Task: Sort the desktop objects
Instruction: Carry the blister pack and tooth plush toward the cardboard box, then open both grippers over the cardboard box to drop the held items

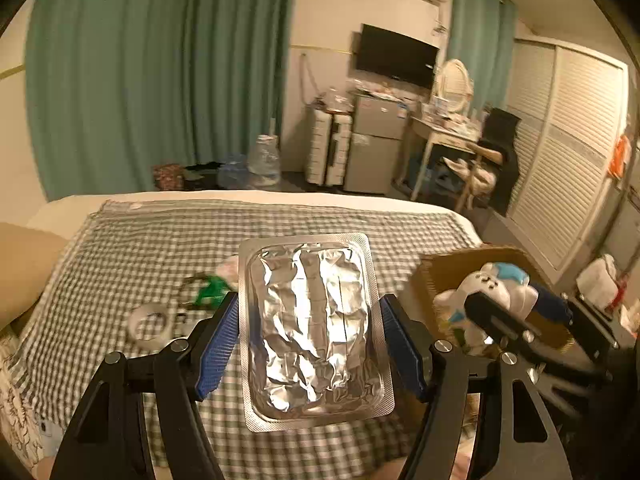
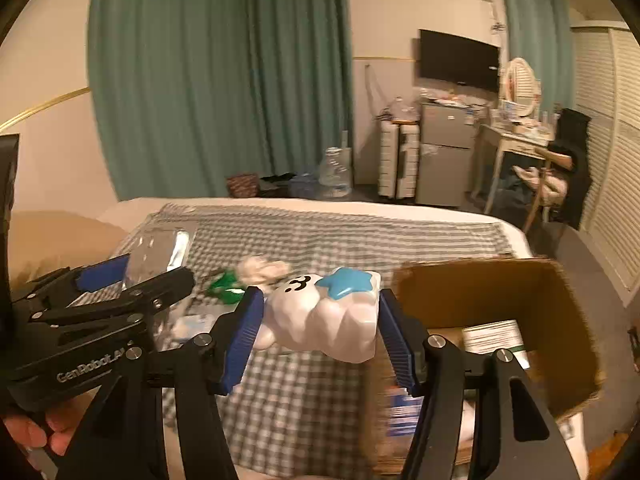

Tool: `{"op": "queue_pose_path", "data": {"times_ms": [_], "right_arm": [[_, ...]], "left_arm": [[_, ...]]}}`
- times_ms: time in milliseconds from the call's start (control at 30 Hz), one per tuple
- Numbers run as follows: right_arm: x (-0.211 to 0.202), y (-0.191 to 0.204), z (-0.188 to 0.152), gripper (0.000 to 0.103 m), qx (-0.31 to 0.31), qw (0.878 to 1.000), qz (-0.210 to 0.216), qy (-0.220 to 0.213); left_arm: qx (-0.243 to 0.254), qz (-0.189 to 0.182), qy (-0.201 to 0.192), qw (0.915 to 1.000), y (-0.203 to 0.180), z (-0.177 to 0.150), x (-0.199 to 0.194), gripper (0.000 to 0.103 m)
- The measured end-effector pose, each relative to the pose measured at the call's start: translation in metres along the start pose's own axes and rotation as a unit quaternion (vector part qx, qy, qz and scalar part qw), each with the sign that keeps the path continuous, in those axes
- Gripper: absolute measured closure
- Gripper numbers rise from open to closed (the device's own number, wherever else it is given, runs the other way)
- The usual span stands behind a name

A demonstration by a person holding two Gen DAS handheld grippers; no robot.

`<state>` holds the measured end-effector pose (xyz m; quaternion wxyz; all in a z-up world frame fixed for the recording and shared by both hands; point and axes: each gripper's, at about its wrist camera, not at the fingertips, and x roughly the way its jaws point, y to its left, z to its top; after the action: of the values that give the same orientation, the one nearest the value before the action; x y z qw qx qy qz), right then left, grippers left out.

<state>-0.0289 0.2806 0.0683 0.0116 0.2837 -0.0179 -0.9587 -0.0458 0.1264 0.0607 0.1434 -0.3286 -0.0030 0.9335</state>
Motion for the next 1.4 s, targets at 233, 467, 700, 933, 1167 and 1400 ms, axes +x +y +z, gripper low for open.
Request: {"op": "queue_pose_path", "data": {"times_ms": [233, 467, 700, 933, 1167, 1400], "right_arm": [[-0.007, -0.099, 0.018, 0.045, 0.047, 0.997, -0.06, 0.005], [0.015, -0.185, 0.006, 0.045, 0.098, 0.99, -0.092, 0.045], [0.049, -0.234, -0.023, 0.044, 0.134, 0.983, -0.094, 0.084], [0.051, -0.237, -0.023, 0.01, 0.149, 0.979, -0.123, 0.068], [0.037, -0.221, -0.011, 0.01, 0.151, 0.98, -0.117, 0.06], [0.018, -0.155, 0.007, 0.01, 0.106, 0.99, -0.087, 0.036]], "left_arm": [[0.023, -0.05, 0.022, 0.9982, -0.071, 0.015, 0.025, 0.032], [0.031, -0.094, 0.075, 0.9923, -0.137, 0.003, 0.082, 0.032], [0.024, -0.093, 0.105, 0.9899, -0.161, -0.015, 0.131, 0.031], [0.038, -0.075, 0.099, 0.9915, -0.159, -0.017, 0.132, 0.007], [0.032, -0.072, 0.089, 0.9929, -0.124, -0.008, 0.105, 0.007], [0.0, -0.021, 0.044, 0.9988, -0.031, 0.006, 0.059, 0.005]]}}
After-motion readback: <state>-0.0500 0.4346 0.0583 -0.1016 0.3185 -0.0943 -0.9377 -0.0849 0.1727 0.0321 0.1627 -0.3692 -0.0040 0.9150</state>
